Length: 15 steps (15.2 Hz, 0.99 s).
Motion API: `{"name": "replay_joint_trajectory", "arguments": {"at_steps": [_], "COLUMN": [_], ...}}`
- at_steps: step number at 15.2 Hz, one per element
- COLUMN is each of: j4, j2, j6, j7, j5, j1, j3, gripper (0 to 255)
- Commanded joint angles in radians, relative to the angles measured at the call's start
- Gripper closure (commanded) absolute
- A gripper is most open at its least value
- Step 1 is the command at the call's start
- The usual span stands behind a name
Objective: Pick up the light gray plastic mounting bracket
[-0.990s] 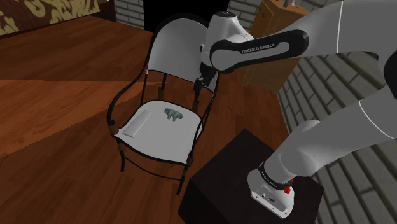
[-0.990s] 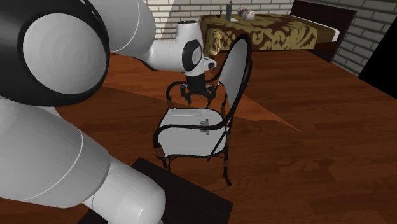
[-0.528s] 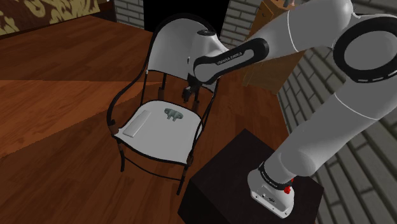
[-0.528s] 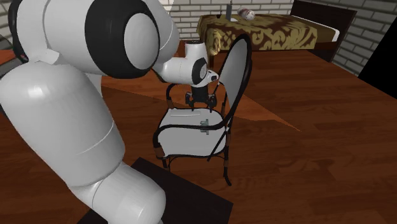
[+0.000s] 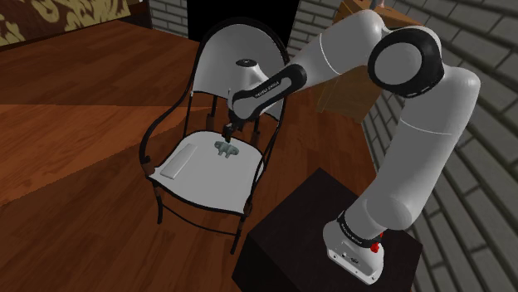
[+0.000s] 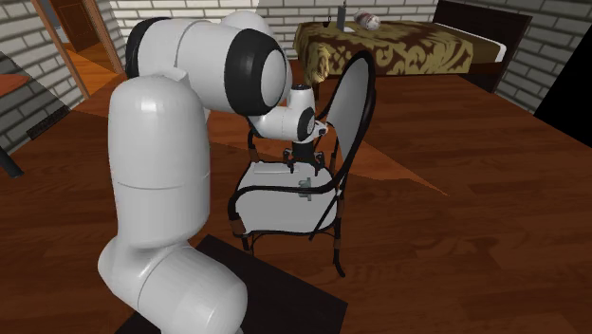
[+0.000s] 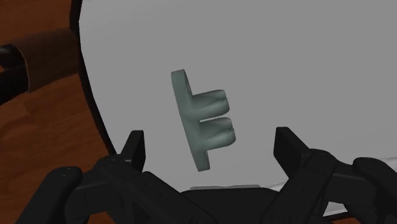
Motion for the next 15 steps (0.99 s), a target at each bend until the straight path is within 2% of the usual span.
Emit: {"name": "replay_joint_trajectory", "arguments": {"at_steps": [1, 6, 15], "j4": [0.050, 0.200, 0.219], "j2": [0.077, 0.262, 0.348], "j6": [0.020, 0.042, 0.108], "j7": [0.005, 0.007, 0.016], "j5": [-0.003, -0.004, -0.016], "j1": [0.005, 0.015, 0.024], "j3": [0.000, -0.001, -0.012], "gripper": [0, 0, 0]}}
